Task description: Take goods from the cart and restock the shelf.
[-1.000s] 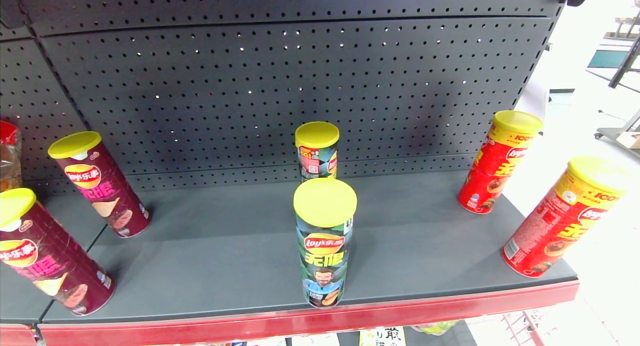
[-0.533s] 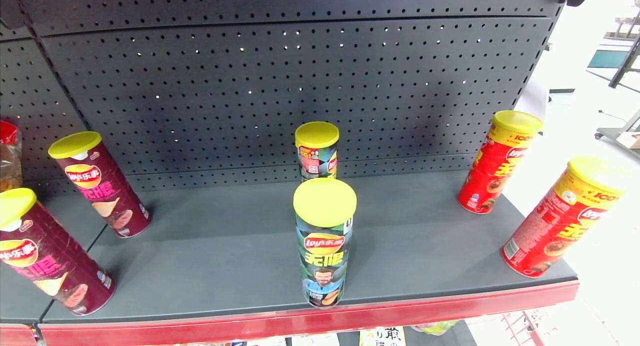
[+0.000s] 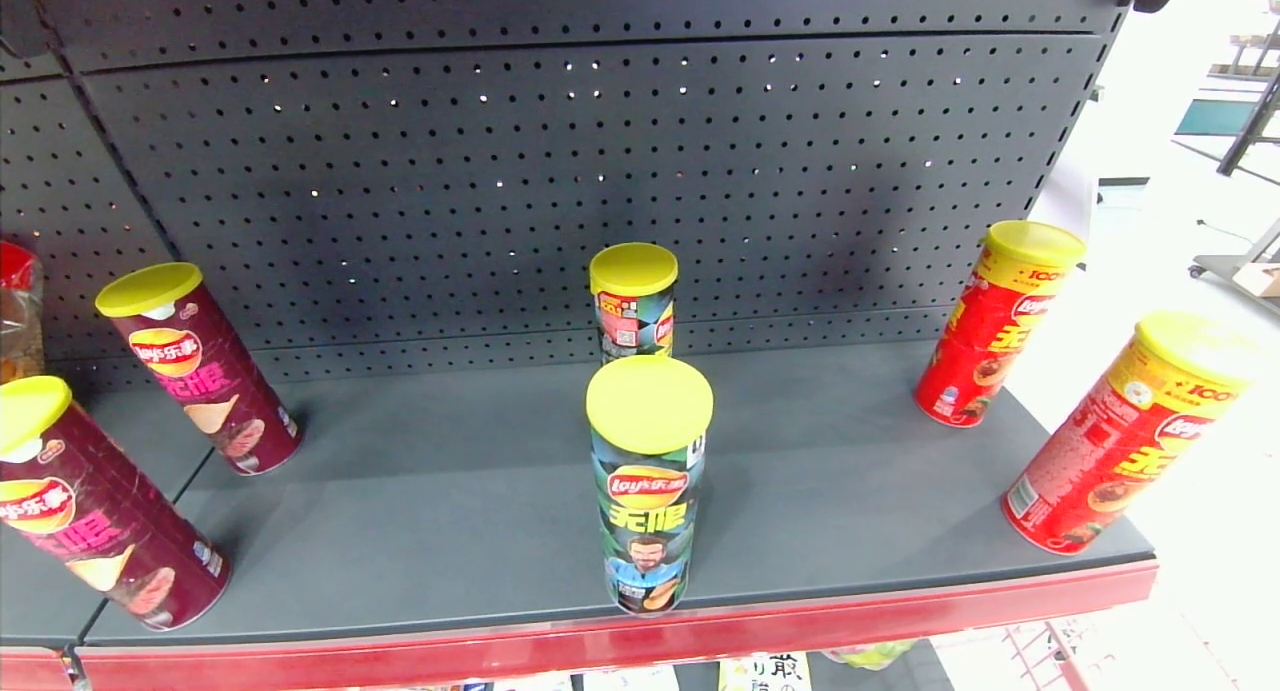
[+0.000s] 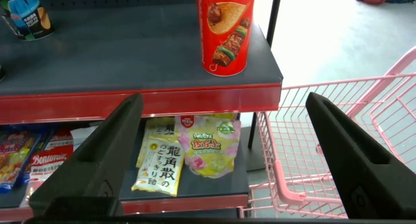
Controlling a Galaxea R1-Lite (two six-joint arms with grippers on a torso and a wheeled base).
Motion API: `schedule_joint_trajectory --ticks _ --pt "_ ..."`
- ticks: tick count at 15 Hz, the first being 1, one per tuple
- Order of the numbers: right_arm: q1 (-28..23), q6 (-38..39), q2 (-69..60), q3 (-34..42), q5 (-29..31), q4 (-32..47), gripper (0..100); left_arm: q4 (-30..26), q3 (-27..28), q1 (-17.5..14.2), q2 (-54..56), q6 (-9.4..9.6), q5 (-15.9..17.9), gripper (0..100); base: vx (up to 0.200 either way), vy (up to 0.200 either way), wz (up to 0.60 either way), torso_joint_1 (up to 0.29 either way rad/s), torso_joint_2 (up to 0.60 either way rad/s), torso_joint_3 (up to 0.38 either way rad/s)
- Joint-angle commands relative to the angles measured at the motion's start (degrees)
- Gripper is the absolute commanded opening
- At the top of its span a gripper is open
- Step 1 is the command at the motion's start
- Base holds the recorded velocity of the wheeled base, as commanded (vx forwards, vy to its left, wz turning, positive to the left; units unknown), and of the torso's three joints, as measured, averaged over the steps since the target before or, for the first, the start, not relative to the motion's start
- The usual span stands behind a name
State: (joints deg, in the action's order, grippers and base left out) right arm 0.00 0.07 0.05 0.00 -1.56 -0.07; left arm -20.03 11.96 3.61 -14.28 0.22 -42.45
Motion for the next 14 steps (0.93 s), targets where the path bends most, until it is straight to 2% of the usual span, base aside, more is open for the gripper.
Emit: schedule_joint_trajectory --ticks 1,2,3,4,5,6,7,8,9,10,11,14 --pt "0.00 0.01 -0.05 0.00 -0.02 -0.01 100 1.22 -1.94 -16.00 -1.63 -0.75 10.10 100 0.000 0.000 0.00 0.000 0.00 0.000" --pt "0.00 0.01 0.04 0.00 -0.11 -0.01 100 2.28 -2.20 -13.19 6.19 -0.13 21.35 100 0.000 0.000 0.00 0.000 0.00 0.000" --pt "0.00 0.01 0.21 0.00 -0.11 -0.01 100 4.47 -2.82 -11.96 9.35 0.40 32.78 100 0.000 0.000 0.00 0.000 0.00 0.000" --pt "0.00 0.01 0.13 0.00 -0.11 -0.01 100 10.62 -5.19 -12.05 8.83 -0.83 38.14 100 0.000 0.000 0.00 0.000 0.00 0.000" --pt "0.00 0.01 0.04 0.00 -0.02 -0.01 100 20.73 -10.73 -12.05 8.83 -1.80 43.59 100 0.000 0.000 0.00 0.000 0.00 0.000" --pt "0.00 0.01 0.04 0.00 -0.11 -0.01 100 23.28 -11.96 -11.52 8.03 -1.71 46.93 100 0.000 0.000 0.00 0.000 0.00 0.000" --pt "0.00 0.01 0.04 0.00 -0.11 -0.01 100 23.28 -11.96 -11.52 8.03 -1.71 46.93 100 0.000 0.000 0.00 0.000 0.00 0.000" --pt "0.00 0.01 0.04 0.00 -0.11 -0.01 100 20.56 -11.08 -3.87 7.60 -1.45 46.58 100 0.000 0.000 0.00 0.000 0.00 0.000" --pt "0.00 0.10 0.04 0.00 -0.02 -0.01 100 20.47 -11.08 -0.44 9.62 -1.36 45.70 100 0.000 0.000 0.00 0.000 0.00 0.000" --pt "0.00 0.10 0.04 0.00 -0.11 -0.01 100 20.29 -11.43 -1.06 10.23 -1.36 43.77 100 0.000 0.000 0.00 0.000 0.00 0.000" --pt "0.00 0.01 0.04 0.00 -0.11 -0.01 100 20.12 -11.96 -4.66 12.43 -1.01 40.25 100 0.000 0.000 0.00 0.000 0.00 0.000" --pt "0.00 0.10 -0.05 0.00 -0.11 -0.01 100 20.12 -11.96 -3.78 13.92 -0.48 39.99 100 0.000 0.000 0.00 0.000 0.00 0.000"
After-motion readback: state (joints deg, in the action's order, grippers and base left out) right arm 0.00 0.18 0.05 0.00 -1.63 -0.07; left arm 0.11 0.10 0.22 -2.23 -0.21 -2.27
